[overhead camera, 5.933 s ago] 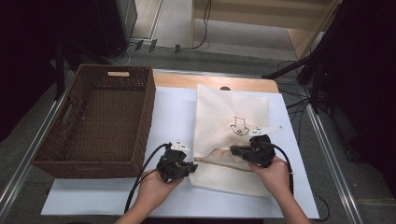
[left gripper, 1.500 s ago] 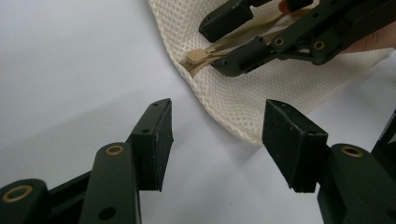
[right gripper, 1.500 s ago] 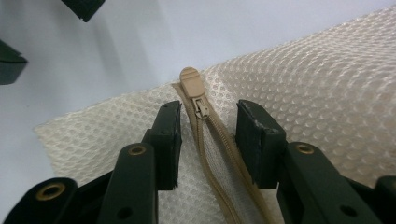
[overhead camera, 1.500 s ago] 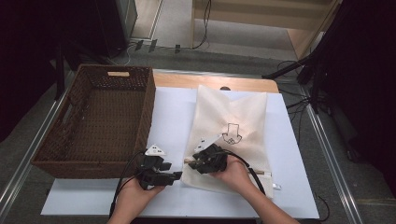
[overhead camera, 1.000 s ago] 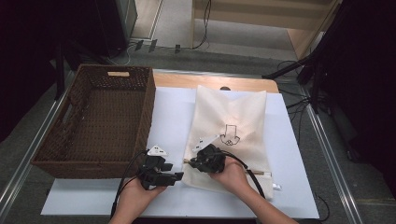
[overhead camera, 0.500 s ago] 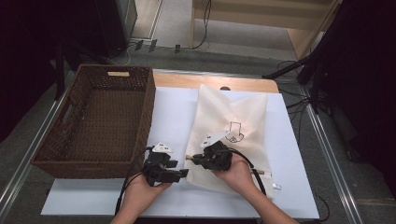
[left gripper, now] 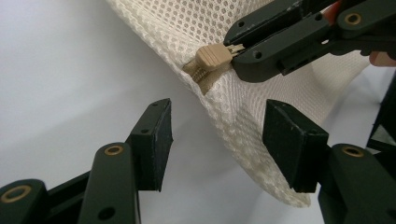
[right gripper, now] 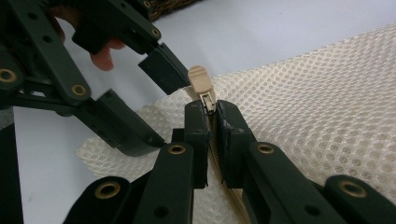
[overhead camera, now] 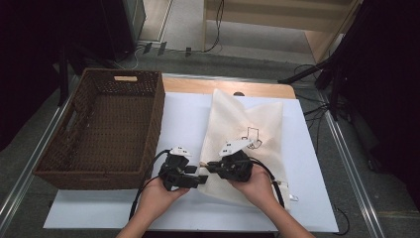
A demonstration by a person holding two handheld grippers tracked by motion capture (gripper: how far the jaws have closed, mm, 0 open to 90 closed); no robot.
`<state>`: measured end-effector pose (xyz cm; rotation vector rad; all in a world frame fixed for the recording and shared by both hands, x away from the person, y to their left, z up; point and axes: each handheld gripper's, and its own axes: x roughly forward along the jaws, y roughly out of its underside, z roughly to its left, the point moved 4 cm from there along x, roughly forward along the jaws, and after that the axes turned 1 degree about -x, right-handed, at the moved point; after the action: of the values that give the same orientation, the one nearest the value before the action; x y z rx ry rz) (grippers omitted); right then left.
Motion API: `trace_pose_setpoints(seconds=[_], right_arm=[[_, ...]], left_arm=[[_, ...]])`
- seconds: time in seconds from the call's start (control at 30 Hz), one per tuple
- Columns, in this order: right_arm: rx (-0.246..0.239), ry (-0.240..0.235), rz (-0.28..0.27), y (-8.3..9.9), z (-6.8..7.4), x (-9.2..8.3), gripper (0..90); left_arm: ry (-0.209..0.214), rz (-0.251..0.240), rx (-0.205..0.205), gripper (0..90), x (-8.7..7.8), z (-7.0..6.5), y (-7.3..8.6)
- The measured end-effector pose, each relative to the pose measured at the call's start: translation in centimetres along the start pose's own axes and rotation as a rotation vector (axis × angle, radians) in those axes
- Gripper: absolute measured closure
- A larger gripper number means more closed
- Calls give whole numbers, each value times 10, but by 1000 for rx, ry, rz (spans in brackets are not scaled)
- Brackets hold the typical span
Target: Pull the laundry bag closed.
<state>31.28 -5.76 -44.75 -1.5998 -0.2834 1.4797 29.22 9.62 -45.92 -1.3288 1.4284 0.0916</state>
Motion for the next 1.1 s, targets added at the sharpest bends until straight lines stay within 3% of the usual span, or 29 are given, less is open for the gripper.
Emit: trace_pose_setpoints(seconds=[0.3, 0.4, 0.63, 0.67, 0.77, 0.9, 1.0, 1.1], right_arm=[[3, 14, -20, 2, 1, -5, 847], [3, 15, -24, 2, 1, -6, 847], [6, 10, -19, 4, 0, -5, 828], [9, 9, -17, 4, 0, -6, 817], [29, -12, -28, 3, 0, -9, 728], [28, -18, -48, 0, 3, -16, 727], [30, -9, -67, -2, 0, -20, 750], [63, -5, -74, -3, -5, -22, 852]], left_arm=[[39, 35, 36, 501, 13, 2, -10], [48, 50, 51, 563, 15, 3, -12], [75, 77, 67, 802, 19, 2, -12], [60, 84, 65, 817, 19, 3, -11], [57, 93, 64, 833, 20, 4, -10], [50, 75, 62, 833, 19, 2, -8], [47, 77, 56, 834, 19, 2, -6], [38, 73, 64, 836, 19, 1, -4]])
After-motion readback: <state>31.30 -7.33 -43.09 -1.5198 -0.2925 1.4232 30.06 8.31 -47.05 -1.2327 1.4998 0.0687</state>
